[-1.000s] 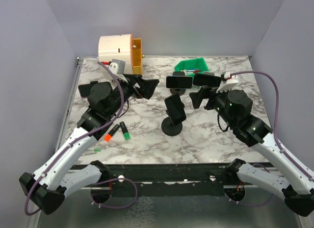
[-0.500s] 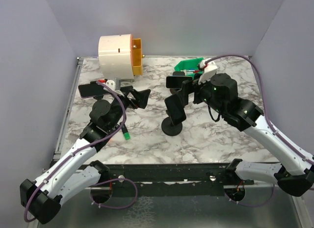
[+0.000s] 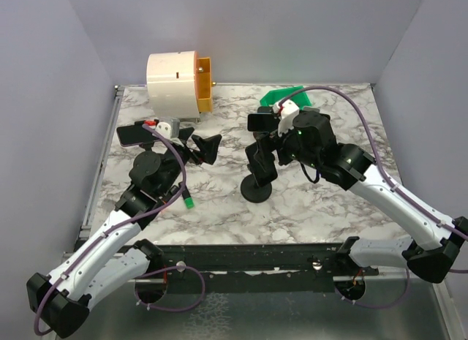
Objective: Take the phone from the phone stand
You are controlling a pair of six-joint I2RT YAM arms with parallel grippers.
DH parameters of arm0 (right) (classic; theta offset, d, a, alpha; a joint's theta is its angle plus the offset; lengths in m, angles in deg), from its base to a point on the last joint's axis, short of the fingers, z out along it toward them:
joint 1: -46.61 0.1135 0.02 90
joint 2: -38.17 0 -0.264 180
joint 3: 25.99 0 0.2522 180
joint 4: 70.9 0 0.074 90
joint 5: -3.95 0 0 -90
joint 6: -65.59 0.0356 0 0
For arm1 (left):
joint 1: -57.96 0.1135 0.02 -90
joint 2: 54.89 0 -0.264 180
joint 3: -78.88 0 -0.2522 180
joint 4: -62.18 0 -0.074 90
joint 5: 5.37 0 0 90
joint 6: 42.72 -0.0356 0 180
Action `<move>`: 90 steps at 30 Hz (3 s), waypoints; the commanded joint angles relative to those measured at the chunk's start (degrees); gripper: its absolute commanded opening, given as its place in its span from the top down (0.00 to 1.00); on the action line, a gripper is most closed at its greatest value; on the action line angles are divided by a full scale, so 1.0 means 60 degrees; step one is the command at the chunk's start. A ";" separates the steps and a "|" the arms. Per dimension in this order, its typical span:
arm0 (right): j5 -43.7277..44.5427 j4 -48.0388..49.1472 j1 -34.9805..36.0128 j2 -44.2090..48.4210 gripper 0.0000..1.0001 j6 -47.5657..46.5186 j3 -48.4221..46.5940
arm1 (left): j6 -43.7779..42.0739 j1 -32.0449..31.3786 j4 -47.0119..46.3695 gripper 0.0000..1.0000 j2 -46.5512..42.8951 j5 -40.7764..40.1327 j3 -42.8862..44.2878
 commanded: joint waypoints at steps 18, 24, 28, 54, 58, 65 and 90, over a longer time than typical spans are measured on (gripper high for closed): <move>0.1899 -0.1318 0.1043 -0.1633 0.00 0.0962 -0.1272 | -0.0431 0.0026 0.0593 0.01 0.0092 -0.0405 0.0143; 0.2466 -0.1335 0.1138 -0.1858 0.00 0.1073 -0.1323 | -0.0451 0.0022 0.0704 0.01 0.0104 -0.0568 0.0206; 0.2385 -0.1262 0.1134 -0.2038 0.00 0.1117 -0.1312 | -0.0467 0.0026 0.0778 0.01 0.0147 -0.0575 0.0243; 0.2414 -0.0768 0.1150 -0.2280 0.05 0.0994 -0.1082 | -0.0410 0.0026 0.0779 0.01 0.0235 -0.0415 0.0258; 0.2392 -0.0649 0.1152 -0.2264 0.08 0.0950 -0.0992 | -0.0394 0.0026 0.0783 0.01 0.0226 -0.0384 0.0258; 0.2398 -0.0552 0.1140 -0.2224 0.18 0.0934 -0.0948 | -0.0403 0.0024 0.0793 0.01 0.0170 -0.0403 0.0243; 0.3762 -0.0008 0.1151 -0.1086 0.48 0.1850 -0.0353 | -0.0372 0.0013 -0.0092 0.01 0.0416 0.2254 0.0012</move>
